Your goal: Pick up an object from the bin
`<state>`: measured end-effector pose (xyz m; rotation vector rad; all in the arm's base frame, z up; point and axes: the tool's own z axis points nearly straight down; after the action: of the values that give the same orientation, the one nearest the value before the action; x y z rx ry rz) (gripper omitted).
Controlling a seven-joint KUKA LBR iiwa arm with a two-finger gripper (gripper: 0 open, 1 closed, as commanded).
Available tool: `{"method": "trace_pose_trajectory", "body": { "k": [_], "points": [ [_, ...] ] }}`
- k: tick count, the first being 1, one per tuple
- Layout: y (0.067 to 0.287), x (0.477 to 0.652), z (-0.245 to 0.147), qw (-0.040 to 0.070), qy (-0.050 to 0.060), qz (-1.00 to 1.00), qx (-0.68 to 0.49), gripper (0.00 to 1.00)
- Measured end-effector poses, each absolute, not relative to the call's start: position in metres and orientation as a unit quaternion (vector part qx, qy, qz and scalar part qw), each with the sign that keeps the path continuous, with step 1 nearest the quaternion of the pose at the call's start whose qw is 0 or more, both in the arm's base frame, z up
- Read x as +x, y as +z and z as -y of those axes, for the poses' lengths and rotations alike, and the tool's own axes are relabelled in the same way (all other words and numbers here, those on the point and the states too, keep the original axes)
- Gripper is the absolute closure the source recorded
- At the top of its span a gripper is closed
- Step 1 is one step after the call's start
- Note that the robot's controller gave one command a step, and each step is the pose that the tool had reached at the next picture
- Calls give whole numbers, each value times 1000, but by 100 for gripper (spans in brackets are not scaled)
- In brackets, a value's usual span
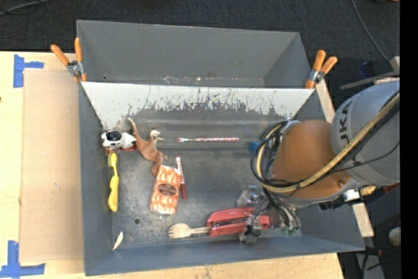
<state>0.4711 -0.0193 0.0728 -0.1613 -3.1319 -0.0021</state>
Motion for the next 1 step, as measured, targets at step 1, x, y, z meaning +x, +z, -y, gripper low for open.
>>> {"method": "trace_pose_trajectory", "body": {
  "k": [1],
  "points": [
    [73, 471, 19, 3, -1, 999, -52, 100]
  ]
}}
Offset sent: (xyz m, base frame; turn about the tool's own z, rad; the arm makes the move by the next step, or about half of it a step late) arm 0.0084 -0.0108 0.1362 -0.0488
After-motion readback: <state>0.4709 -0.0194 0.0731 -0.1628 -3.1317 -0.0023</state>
